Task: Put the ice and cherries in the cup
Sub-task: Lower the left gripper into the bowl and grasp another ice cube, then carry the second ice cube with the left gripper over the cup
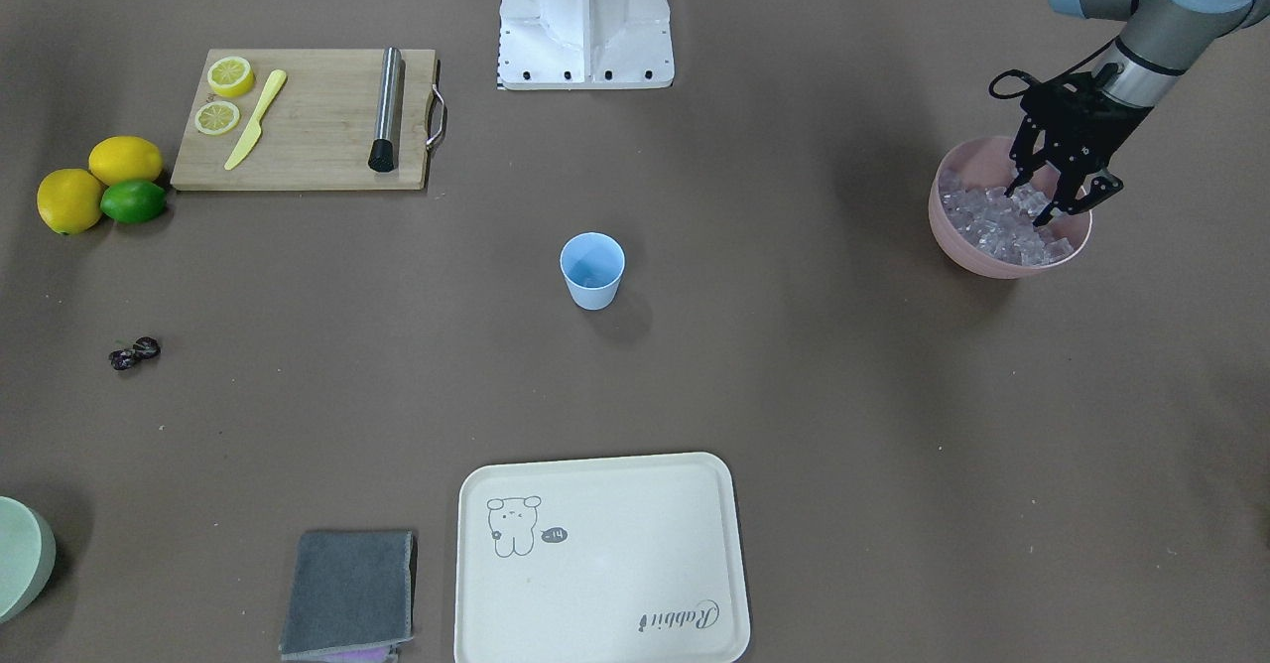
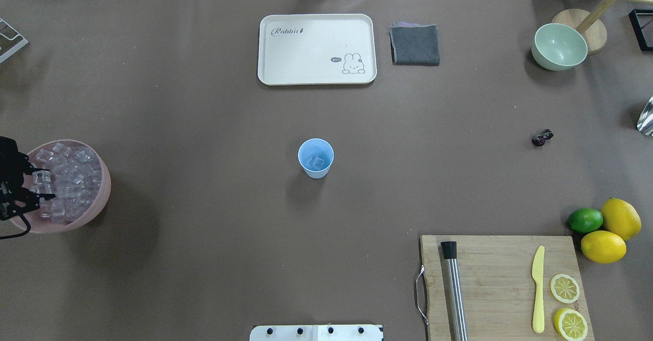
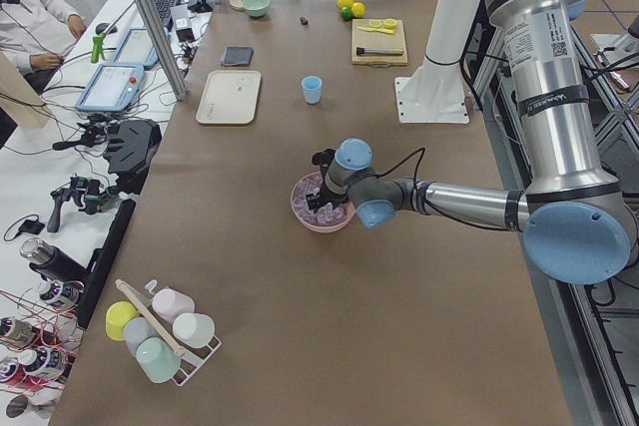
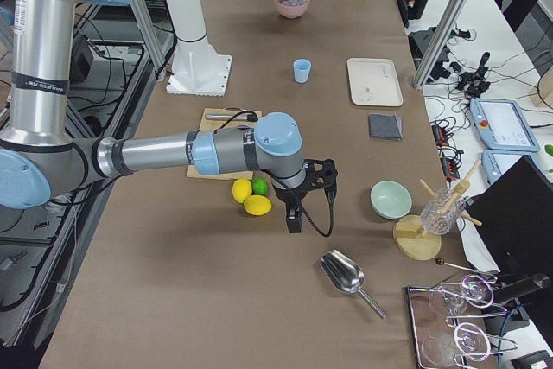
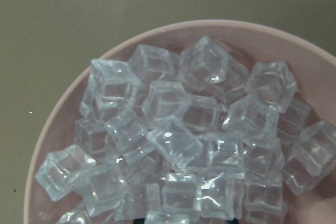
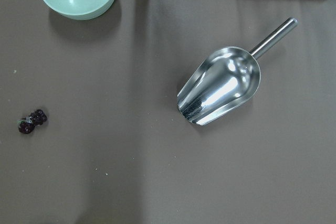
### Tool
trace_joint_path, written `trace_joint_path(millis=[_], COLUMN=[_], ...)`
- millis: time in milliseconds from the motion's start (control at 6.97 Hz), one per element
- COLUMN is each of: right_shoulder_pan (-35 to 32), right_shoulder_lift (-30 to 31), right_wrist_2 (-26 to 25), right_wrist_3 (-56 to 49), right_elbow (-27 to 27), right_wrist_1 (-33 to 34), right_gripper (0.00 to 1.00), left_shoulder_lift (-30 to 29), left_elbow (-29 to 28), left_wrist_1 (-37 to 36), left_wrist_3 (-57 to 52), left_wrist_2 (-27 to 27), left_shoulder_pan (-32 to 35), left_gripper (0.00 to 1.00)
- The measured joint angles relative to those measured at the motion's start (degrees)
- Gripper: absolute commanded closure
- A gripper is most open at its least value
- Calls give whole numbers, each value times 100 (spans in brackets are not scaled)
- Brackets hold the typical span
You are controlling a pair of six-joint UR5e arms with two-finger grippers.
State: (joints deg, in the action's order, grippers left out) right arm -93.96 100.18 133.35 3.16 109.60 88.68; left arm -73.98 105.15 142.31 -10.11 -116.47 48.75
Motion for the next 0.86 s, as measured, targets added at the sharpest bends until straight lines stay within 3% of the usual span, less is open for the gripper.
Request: trace_joint_path(millis=[430,861], right_shoulder_pan=[0,0], right_shoulder_lift=[1,-1], right_wrist_2=[22,24], right_wrist_3=[0,0], right_elbow=[0,0], right_wrist_1=[-7,-6], right_gripper=[0,0], left_shoulder_lift=[-118,-1064], left_elbow=[120,164], left_wrist_1=[50,68], left_wrist_3=[1016,3825], left_wrist_2=[-971,-1286], left_shoulder_pan=[417,458], left_gripper=[100,100])
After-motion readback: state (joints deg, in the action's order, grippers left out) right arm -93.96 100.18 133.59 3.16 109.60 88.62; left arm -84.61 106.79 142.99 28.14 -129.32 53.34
